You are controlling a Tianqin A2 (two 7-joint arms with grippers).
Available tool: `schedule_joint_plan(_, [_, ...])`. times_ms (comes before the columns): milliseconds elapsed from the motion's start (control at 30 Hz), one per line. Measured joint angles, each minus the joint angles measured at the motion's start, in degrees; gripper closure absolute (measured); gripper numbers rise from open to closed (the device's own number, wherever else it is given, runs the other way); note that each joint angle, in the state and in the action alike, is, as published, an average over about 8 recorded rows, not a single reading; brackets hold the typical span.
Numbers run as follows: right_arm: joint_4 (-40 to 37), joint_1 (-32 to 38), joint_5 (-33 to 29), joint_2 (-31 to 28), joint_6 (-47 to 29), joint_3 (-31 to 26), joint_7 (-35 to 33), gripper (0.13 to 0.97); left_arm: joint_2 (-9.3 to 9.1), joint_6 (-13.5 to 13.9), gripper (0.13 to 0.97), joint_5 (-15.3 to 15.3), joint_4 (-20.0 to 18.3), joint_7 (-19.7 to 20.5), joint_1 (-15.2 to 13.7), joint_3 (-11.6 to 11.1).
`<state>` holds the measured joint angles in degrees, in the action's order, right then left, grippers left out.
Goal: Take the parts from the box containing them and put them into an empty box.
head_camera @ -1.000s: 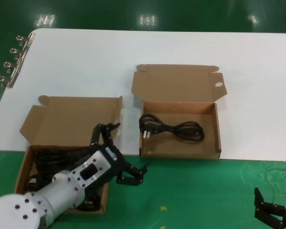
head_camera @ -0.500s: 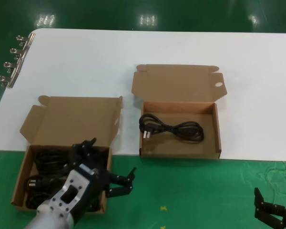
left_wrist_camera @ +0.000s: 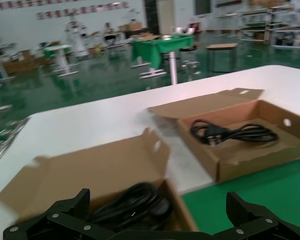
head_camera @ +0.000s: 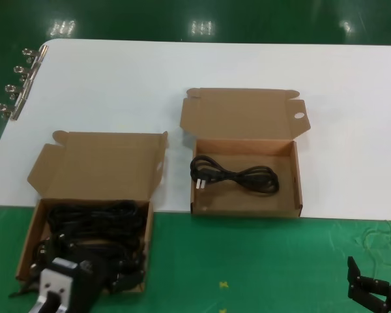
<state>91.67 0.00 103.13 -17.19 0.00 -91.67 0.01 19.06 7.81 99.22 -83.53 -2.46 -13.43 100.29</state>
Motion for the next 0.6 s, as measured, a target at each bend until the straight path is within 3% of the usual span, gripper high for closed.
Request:
schedule_joint_plan(333, [0.0, 0.0, 0.0, 0.0, 0.0, 0.0, 0.0, 0.129, -1.22, -5.1, 0.132, 2.6, -5.3, 1.6, 8.8, -5.6])
schedule_joint_plan(600, [0.0, 0.0, 0.0, 0.0, 0.0, 0.0, 0.0, 0.129, -1.37, -5.7, 0.132, 2.9, -6.0, 1.8, 9.8, -6.3])
